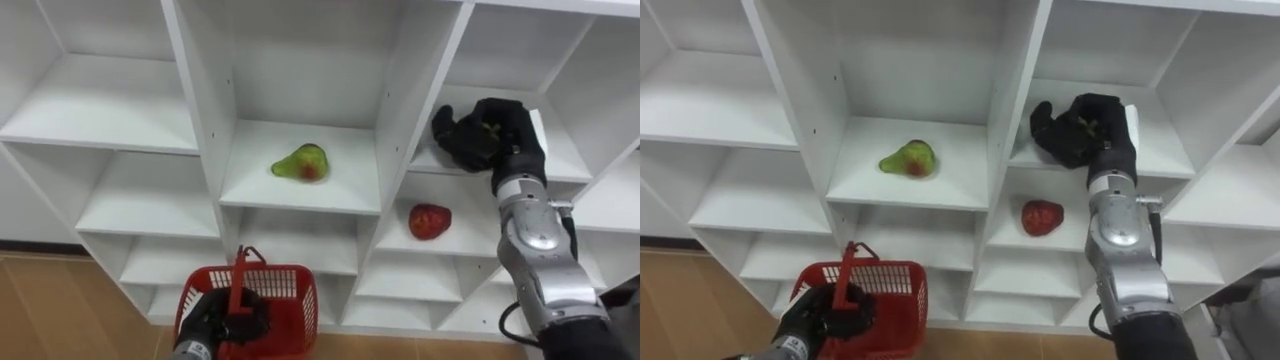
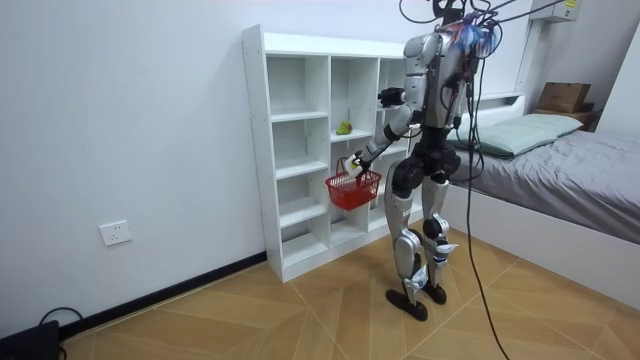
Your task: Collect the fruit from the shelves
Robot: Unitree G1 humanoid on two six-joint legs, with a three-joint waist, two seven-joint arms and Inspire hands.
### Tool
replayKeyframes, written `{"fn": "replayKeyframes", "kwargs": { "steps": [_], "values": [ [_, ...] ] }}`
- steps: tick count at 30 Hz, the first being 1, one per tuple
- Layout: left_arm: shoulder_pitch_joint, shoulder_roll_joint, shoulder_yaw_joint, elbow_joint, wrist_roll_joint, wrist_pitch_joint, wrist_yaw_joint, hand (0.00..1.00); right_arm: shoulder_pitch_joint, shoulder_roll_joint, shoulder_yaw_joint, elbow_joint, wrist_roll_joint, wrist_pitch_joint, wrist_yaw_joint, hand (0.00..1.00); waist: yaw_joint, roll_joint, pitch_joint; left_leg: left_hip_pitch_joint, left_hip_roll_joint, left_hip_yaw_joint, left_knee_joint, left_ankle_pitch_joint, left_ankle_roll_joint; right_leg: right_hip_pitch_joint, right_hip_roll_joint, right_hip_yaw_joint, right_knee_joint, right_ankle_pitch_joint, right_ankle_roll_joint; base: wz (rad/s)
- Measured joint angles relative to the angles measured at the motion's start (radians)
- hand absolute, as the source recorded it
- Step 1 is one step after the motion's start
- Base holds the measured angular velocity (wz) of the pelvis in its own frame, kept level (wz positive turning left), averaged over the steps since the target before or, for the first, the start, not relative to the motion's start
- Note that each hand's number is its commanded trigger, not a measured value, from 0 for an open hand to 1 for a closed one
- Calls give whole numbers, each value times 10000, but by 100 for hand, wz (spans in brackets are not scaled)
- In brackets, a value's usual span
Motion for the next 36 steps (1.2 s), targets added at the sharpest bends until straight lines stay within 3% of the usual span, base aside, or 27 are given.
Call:
{"fn": "replayKeyframes", "kwargs": {
  "steps": [8, 10, 13, 19, 36],
  "values": [
    [-168, -102, -827, -14, -9, -108, 0, 100, 341, 121, 198, -845, -213, -3, 77, 100, -247, 102, 22, -163, -6, 73, 52, 1, 1, -218, -7, 107, 12, 2, -1, -2],
    [-168, -184, -850, -49, -10, -119, -8, 100, 396, 136, 198, -1028, -212, 15, 102, 100, -262, 160, 57, -166, -6, 98, 52, 1, 1, -236, -6, 160, 11, 2, -1, -4],
    [-168, -293, -864, -112, -10, -121, -11, 100, 483, 211, 201, -1220, -213, 25, 156, 100, -277, 230, 47, -198, -5, 124, 48, 2, 0, -291, 2, 224, 13, 2, -1, -4],
    [-168, -263, -955, -214, -20, -122, -15, 100, 732, 493, 264, -1561, -285, 52, 157, 100, -468, 237, 44, -242, -2, 135, 63, 2, 1, -332, 7, 237, 24, 2, -2, 0],
    [-166, -260, -949, -410, -20, -90, -17, 100, 1365, 507, 259, -2550, 93, 283, 493, 100, -450, 219, -10, -306, 6, 366, 49, 3, 1, -500, 7, 357, 25, 3, -3, -3]
  ]
}}
